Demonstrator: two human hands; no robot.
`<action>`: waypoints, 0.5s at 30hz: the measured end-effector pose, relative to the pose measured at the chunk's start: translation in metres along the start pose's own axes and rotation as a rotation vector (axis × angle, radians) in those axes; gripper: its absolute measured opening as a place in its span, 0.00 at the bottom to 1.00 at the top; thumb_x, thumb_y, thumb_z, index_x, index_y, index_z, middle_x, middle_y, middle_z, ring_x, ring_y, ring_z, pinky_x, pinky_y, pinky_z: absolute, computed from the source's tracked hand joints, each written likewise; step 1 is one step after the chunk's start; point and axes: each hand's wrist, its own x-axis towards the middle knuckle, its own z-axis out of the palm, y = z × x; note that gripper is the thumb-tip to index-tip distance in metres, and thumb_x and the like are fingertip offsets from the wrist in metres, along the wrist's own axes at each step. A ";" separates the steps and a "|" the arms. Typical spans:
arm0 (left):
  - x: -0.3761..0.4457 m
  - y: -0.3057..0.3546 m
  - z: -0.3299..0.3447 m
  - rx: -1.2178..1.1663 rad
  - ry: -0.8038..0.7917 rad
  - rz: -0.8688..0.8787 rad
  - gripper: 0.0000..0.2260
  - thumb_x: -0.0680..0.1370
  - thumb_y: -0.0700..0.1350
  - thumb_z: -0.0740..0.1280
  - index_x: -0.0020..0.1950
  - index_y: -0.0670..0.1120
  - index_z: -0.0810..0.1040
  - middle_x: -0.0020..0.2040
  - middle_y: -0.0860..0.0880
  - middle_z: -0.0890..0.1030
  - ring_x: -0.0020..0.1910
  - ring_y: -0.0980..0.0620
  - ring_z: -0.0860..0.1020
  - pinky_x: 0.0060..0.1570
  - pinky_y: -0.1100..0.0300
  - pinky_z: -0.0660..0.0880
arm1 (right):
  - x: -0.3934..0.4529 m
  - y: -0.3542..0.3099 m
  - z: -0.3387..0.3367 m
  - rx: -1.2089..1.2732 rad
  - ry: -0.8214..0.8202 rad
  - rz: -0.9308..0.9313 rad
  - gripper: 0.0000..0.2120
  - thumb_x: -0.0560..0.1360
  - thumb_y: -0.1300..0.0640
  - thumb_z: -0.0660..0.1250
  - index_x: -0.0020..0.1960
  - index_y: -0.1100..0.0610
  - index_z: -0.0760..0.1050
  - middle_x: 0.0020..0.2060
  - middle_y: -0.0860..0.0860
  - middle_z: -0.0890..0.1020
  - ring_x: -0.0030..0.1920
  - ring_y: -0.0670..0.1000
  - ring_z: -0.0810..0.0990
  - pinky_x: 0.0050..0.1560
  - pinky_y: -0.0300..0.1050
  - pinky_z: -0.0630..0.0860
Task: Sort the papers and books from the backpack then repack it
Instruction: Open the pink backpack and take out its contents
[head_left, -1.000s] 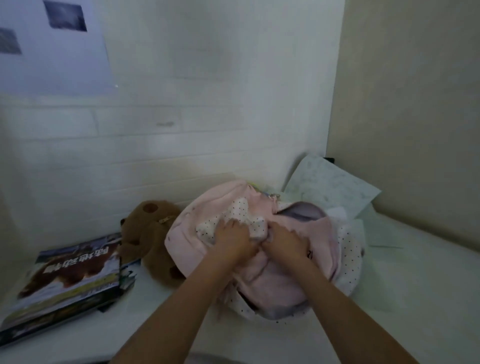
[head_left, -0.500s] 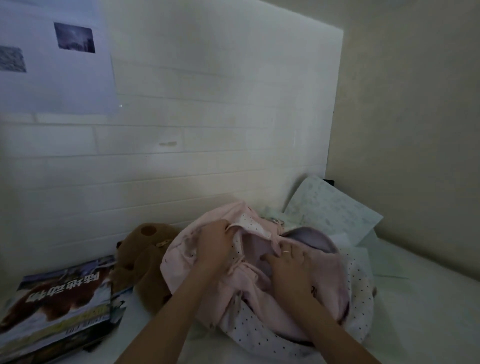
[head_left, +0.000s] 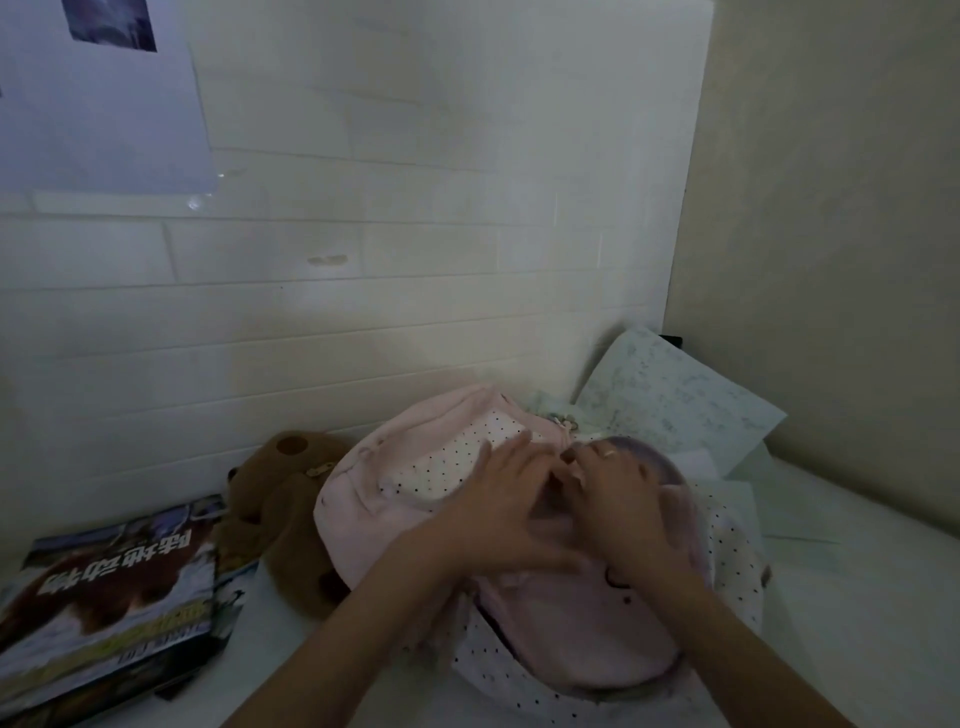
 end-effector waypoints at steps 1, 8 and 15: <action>-0.006 0.015 0.006 0.050 -0.217 0.018 0.47 0.66 0.66 0.70 0.76 0.52 0.50 0.78 0.53 0.46 0.76 0.50 0.38 0.70 0.44 0.35 | 0.005 0.011 -0.002 -0.095 -0.056 0.105 0.19 0.76 0.46 0.58 0.66 0.48 0.67 0.66 0.52 0.71 0.66 0.56 0.68 0.64 0.57 0.63; -0.019 0.037 0.044 0.337 -0.526 -0.015 0.54 0.64 0.61 0.73 0.74 0.61 0.34 0.77 0.49 0.35 0.74 0.36 0.34 0.64 0.25 0.39 | 0.006 0.076 -0.011 -0.028 -0.391 0.494 0.37 0.68 0.42 0.69 0.70 0.55 0.59 0.62 0.57 0.74 0.61 0.60 0.74 0.59 0.58 0.70; -0.018 0.056 0.049 0.320 -0.137 -0.048 0.53 0.67 0.51 0.71 0.73 0.58 0.31 0.76 0.43 0.45 0.68 0.35 0.63 0.60 0.42 0.66 | 0.041 0.072 -0.067 0.837 -0.369 0.626 0.19 0.75 0.54 0.67 0.61 0.63 0.74 0.60 0.60 0.78 0.58 0.59 0.77 0.59 0.51 0.75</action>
